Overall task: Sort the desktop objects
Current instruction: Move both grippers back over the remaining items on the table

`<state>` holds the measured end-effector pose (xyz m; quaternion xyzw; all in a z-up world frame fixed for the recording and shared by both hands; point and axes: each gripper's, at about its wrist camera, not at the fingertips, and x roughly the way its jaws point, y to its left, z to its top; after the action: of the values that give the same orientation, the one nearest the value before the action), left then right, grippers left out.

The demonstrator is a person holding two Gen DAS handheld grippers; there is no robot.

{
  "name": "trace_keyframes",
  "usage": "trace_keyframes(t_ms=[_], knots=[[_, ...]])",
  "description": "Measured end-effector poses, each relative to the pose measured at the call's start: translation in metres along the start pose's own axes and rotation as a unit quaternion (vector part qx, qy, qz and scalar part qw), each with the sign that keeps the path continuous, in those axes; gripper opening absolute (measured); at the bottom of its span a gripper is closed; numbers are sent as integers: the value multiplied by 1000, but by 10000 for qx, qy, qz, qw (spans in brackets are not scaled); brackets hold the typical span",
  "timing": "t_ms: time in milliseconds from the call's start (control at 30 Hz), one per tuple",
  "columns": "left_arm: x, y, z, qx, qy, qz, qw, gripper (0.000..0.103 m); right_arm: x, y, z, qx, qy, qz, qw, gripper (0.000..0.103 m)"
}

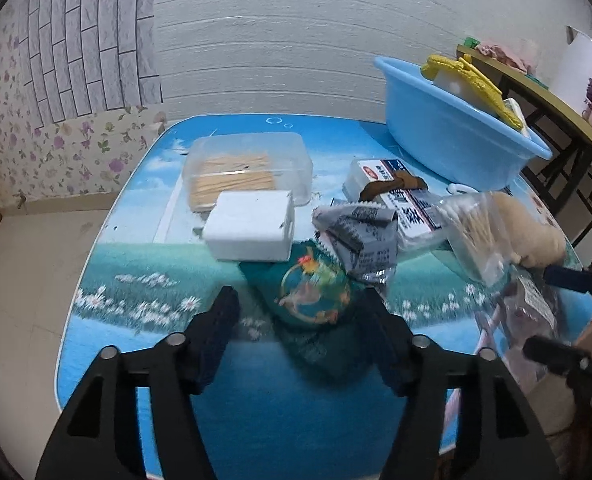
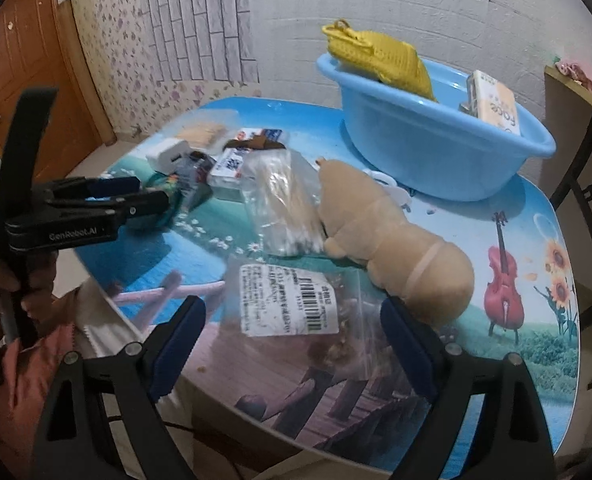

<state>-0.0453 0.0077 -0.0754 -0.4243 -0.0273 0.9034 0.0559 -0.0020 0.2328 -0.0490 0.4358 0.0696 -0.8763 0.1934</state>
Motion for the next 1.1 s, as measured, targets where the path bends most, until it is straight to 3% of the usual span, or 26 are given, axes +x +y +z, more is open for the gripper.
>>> trace_keyframes(t_ms=[67,167,267,367,567,767,900,1100], knots=[[6,-5,2,16,24,152,9999,83,5,-1,0,26,45,-20,10000,90],[11,-13,6,113,-10,133,9998,83,8,-5,-1,101,43,17,9999,71],[12,-21,5,378,-103,107,9992,66,4,-8,-1,125,-58,101,9999,59],[9,-21,4,389,-121,-22,9992,58,2,-12,-2,154,-140,122,9997,53],[0,-25,-5,471,-67,-206,9987,57,-1,-21,-2,337,-292,149,9989,44],[-13,-28,-18,575,-8,-223,9981,58,-2,-30,-5,385,-420,-60,9984,43],[-18,-26,-20,565,-68,198,9982,59,-1,-30,-6,330,-397,-10,9987,46],[-14,-22,-21,433,65,159,9989,75,3,-28,-9,215,-398,54,9990,59]])
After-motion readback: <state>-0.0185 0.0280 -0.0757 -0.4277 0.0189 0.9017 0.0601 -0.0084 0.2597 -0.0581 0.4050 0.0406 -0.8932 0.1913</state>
